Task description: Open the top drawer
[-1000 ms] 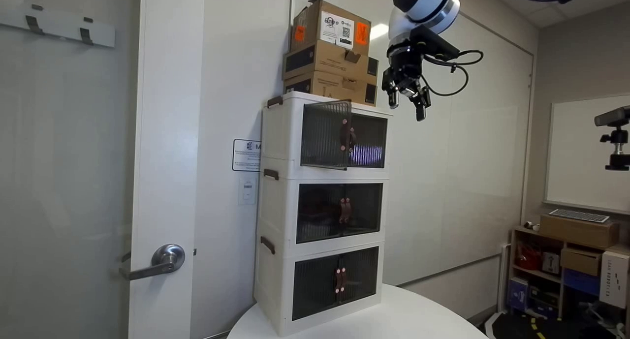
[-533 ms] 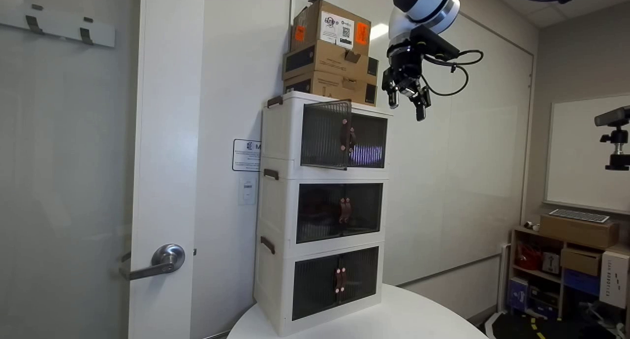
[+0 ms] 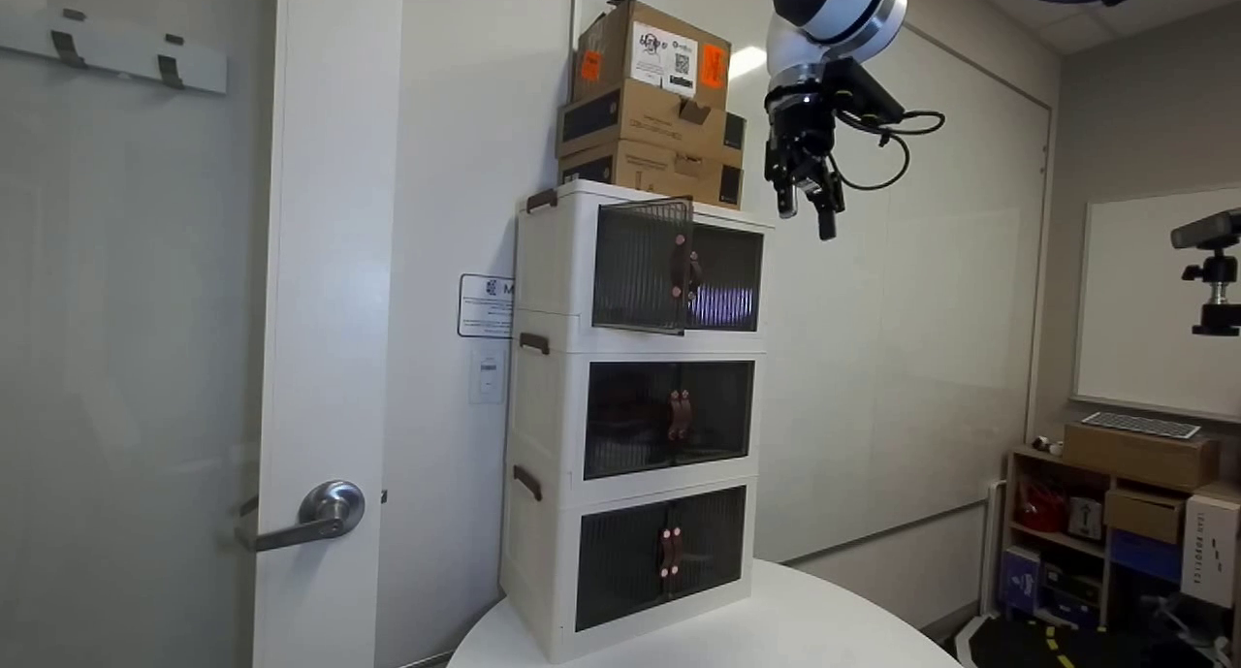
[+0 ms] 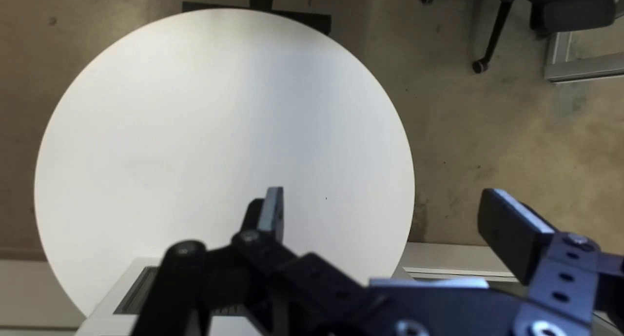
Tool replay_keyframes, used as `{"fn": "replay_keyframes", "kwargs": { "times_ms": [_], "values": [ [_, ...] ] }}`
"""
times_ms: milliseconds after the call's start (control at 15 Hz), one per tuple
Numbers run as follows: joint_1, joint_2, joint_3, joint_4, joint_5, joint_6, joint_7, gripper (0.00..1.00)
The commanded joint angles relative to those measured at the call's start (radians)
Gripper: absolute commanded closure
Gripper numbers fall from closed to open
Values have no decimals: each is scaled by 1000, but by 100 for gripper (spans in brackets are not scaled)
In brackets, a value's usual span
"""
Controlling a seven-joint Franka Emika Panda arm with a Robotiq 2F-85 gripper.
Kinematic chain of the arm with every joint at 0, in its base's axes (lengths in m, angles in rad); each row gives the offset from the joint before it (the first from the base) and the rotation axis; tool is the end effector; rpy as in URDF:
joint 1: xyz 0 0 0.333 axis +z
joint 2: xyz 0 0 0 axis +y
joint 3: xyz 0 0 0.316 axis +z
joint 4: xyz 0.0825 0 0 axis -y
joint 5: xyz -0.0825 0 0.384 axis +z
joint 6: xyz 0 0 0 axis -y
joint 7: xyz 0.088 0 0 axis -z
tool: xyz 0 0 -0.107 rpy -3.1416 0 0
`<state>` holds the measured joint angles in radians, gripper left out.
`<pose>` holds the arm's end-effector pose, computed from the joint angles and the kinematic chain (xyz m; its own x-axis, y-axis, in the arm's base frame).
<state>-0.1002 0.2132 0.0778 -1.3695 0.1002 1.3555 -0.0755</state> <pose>0.5940 -0.0061 0.5794 0.9739 0.0764 -0.2138 0.0485 -0.9899 -0.1329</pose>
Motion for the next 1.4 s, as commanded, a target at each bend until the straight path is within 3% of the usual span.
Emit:
{"fn": "replay_keyframes", "kwargs": {
  "times_ms": [0, 200, 400, 800, 1133, 1333],
  "values": [
    [7, 10, -41, 57, -64, 52, -200, 0],
    [-18, 46, -66, 104, -81, 130, -383, 0],
    [-75, 76, -62, 113, -22, 276, -538, 0],
    [-184, 208, -29, 170, 264, 507, -755, 0],
    [-236, 310, 35, 218, 478, 599, -959, 0],
    [-244, 357, 66, 240, 546, 628, -1051, 0]
  ]
}}
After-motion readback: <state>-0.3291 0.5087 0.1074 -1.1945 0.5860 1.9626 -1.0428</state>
